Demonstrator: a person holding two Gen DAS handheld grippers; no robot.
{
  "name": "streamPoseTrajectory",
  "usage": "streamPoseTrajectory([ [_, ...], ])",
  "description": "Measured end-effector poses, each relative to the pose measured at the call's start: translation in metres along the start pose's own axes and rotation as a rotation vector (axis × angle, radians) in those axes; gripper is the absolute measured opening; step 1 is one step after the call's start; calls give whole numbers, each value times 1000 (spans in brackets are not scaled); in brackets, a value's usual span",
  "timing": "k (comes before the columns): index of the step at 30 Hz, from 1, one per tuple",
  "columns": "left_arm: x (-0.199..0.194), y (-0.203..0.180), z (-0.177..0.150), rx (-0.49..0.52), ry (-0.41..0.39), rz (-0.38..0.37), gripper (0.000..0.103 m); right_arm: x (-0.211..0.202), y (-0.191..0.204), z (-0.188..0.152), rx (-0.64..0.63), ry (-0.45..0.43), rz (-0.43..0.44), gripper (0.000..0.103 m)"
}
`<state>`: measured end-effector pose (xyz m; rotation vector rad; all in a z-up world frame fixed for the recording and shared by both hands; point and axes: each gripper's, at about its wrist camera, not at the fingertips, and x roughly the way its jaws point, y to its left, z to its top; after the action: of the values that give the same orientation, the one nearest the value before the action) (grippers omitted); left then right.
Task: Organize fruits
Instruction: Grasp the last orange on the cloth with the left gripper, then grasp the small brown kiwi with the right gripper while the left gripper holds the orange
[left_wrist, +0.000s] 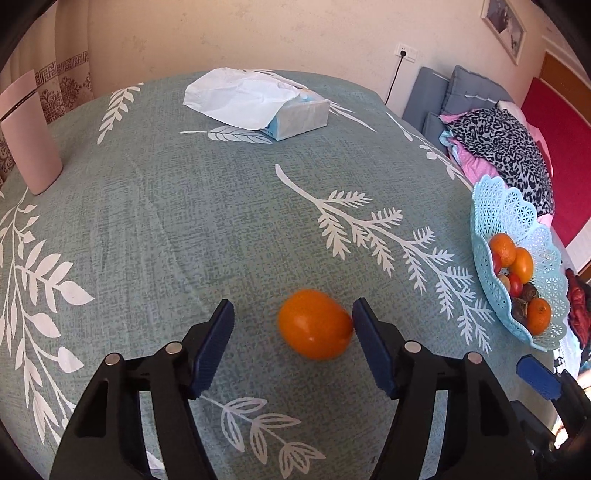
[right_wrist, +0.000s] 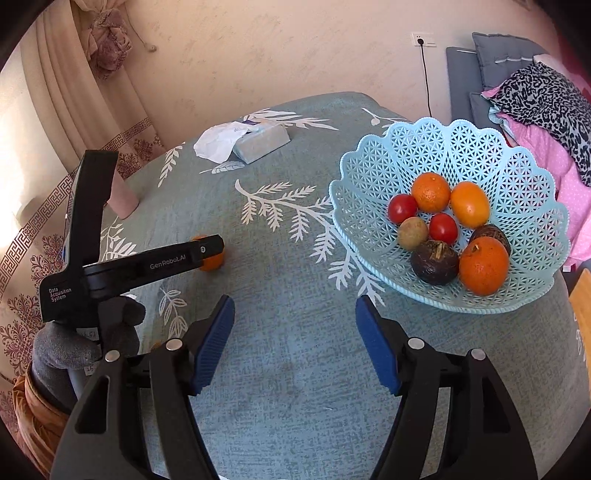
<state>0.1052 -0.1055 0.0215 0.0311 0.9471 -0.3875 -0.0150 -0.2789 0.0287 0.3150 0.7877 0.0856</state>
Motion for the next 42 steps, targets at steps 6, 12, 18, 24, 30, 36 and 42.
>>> streamPoseTrajectory([
  [6,0,-1,-4,11,2,-37,42,7,11,-6,-28,26,24,70],
  [12,-24,8,-6,-2,-56,38,42,12,25,-14,-67,53,78,70],
  [18,-56,28,0,-36,-145,93,42,16,46,-24,-106,101,164,70],
  [24,-80,46,3,-83,-204,120,42,23,71,-32,-169,135,207,70],
  [30,-84,55,4,-117,-208,122,42,33,96,-33,-245,161,211,57],
  [36,-81,58,4,-124,-199,114,42,47,110,-33,-286,189,199,40],
  [42,-77,62,4,-137,-189,116,42,56,111,-38,-292,209,185,28],
])
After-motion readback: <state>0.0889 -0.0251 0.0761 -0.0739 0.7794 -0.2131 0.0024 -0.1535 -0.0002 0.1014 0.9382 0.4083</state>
